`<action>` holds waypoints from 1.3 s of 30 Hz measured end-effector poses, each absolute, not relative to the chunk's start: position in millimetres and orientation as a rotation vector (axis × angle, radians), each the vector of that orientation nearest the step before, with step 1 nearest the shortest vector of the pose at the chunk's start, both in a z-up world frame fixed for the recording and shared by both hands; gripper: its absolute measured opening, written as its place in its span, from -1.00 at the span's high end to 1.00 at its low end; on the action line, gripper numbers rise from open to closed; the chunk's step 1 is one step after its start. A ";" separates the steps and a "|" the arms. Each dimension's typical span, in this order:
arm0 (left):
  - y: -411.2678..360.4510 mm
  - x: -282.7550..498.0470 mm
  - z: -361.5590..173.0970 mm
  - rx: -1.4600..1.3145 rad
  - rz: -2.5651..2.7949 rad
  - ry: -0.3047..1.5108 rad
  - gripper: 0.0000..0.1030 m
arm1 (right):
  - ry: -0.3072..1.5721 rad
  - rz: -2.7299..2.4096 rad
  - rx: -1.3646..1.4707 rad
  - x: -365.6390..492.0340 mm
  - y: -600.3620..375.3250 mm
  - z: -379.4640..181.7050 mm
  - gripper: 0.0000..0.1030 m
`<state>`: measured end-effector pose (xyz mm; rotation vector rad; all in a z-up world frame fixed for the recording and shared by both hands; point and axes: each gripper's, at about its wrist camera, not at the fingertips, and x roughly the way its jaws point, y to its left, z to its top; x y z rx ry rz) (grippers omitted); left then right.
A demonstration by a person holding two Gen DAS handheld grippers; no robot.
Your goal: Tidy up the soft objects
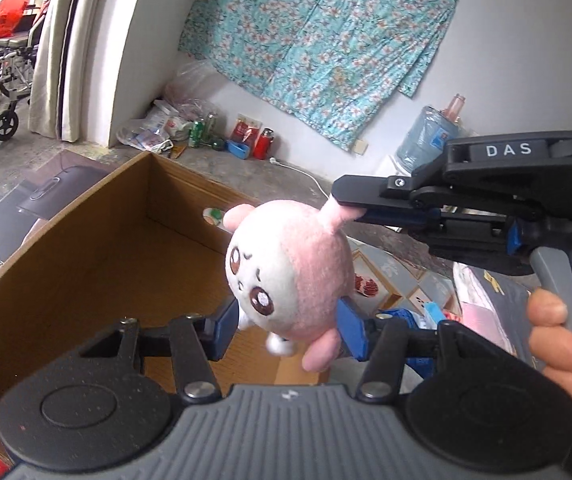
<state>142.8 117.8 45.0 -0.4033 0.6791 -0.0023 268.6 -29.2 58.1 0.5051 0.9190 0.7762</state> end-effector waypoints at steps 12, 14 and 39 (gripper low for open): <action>161.7 158.1 4.4 -0.425 0.065 0.764 -0.06 | 0.946 0.433 0.089 344.3 2.2 -39.4 0.85; 162.3 157.4 1.2 -0.415 0.065 0.766 -0.07 | 0.907 0.399 0.011 346.6 1.3 -41.1 0.85; 69.7 96.2 25.7 -0.195 -0.210 0.699 -0.65 | 0.777 0.249 0.338 164.4 -217.0 24.7 -0.15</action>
